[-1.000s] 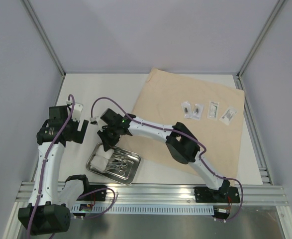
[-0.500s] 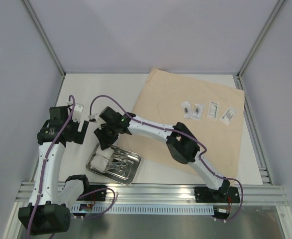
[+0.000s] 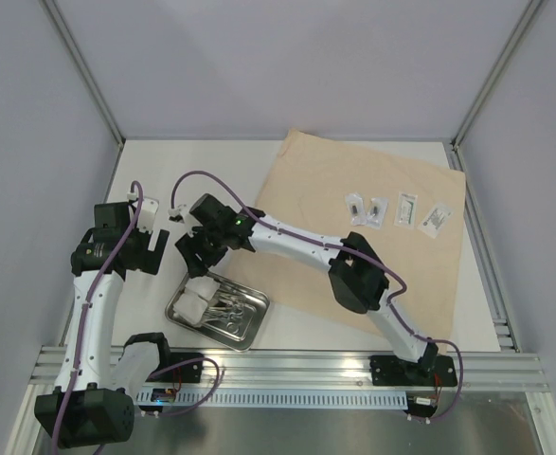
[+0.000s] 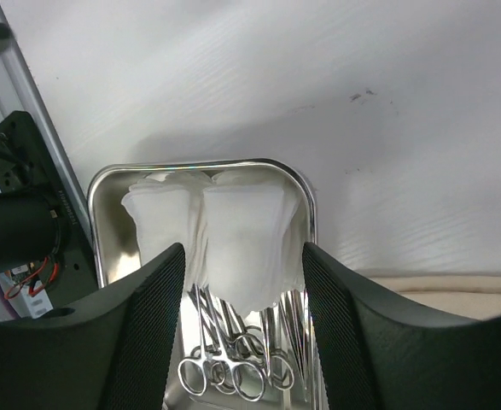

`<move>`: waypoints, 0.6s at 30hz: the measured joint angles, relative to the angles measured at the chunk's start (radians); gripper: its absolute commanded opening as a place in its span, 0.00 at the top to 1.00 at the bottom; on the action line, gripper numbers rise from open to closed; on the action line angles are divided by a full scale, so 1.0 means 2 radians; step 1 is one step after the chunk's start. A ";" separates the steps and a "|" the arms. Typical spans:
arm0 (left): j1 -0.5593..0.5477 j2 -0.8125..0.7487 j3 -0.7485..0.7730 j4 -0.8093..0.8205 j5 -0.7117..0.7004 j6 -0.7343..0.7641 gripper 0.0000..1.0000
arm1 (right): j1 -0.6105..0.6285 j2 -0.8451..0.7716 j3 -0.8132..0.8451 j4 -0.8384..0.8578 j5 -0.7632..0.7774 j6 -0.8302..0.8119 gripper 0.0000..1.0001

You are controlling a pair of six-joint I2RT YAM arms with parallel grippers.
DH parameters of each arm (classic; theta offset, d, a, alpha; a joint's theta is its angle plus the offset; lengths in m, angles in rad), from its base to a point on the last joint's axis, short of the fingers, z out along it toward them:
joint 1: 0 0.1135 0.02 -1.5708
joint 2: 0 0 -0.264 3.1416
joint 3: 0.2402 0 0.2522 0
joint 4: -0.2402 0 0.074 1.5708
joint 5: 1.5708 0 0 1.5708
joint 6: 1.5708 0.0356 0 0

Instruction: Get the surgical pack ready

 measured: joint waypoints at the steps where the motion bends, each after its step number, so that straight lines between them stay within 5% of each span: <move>1: 0.000 0.000 0.000 0.000 0.000 0.000 0.00 | 0.000 -0.006 0.000 0.000 0.001 0.000 0.40; 4: 0.000 0.000 0.000 0.000 0.000 0.000 0.00 | -0.001 -0.024 0.000 0.002 0.006 0.001 0.51; 5: 0.000 0.000 0.000 0.000 0.000 0.000 0.00 | -0.001 -0.030 -0.003 0.006 0.008 0.003 0.70; 8: 0.000 0.000 0.000 0.000 0.000 0.000 0.00 | 0.000 -0.053 -0.030 0.025 0.007 0.017 0.95; 18: 0.000 0.000 0.000 0.000 0.000 0.000 0.00 | 0.003 -0.052 -0.091 0.068 -0.004 0.063 0.99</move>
